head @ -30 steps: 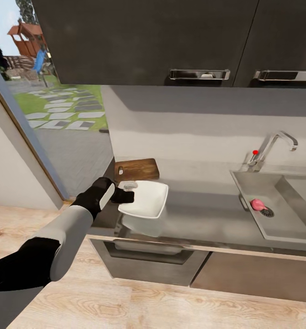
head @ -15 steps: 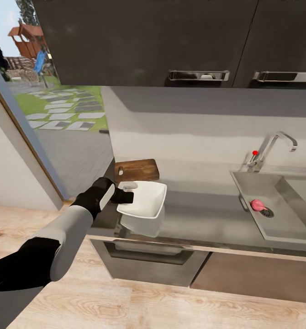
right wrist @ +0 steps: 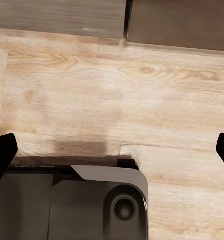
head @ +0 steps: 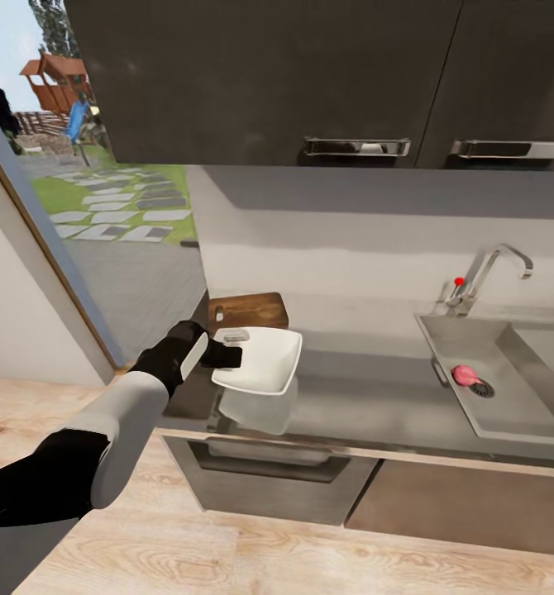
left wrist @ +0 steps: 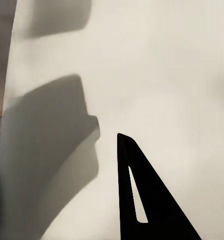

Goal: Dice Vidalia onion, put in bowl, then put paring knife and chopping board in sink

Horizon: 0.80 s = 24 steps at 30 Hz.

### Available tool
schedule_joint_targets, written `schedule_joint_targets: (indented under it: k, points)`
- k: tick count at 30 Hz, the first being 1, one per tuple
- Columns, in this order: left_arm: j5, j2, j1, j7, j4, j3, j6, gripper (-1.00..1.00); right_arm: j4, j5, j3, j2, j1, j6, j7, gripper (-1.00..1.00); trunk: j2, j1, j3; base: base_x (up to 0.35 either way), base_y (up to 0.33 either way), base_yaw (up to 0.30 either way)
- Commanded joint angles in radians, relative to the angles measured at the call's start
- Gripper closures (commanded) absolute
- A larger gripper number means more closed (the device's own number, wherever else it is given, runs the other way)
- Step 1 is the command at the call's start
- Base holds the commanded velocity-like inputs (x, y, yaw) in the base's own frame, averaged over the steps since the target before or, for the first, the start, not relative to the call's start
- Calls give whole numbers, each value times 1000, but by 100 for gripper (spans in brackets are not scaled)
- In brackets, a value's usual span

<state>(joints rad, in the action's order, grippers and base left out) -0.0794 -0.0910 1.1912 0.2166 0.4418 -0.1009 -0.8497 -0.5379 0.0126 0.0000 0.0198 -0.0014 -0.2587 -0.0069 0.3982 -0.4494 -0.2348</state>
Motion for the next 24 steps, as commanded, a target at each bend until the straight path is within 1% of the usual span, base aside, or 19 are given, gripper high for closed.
schedule_joint_targets:
  k: [1, 10, 16, 19, 24]
  points:
    - [-10, 1, 1, -2, 2, -5, -5, 100, -1, 1, 0, 0, 0, -2, -1, -100, 2, -1, 0, 0, 0, 0]
    - [-14, 1, 1, -5, 3, 2, -13, 100, -1, 1, 0, 0, 0, -2, -1, -100, 2, -1, 14, 0, 0, 0]
    - [-15, 4, 1, -6, 2, 0, -15, 100, -1, 1, 0, 0, 0, -2, -1, -100, 2, -1, 23, 0, 7, 0]
    - [-14, 6, 1, -6, 0, 0, -15, 100, -1, 1, 0, 0, 0, -2, -1, -100, 2, -1, 28, 0, 149, 0]
    - [-14, 7, 1, -6, -4, 0, -16, 100, -1, 1, 0, 0, 0, -2, -1, -100, 2, -1, 36, 0, 250, 0]
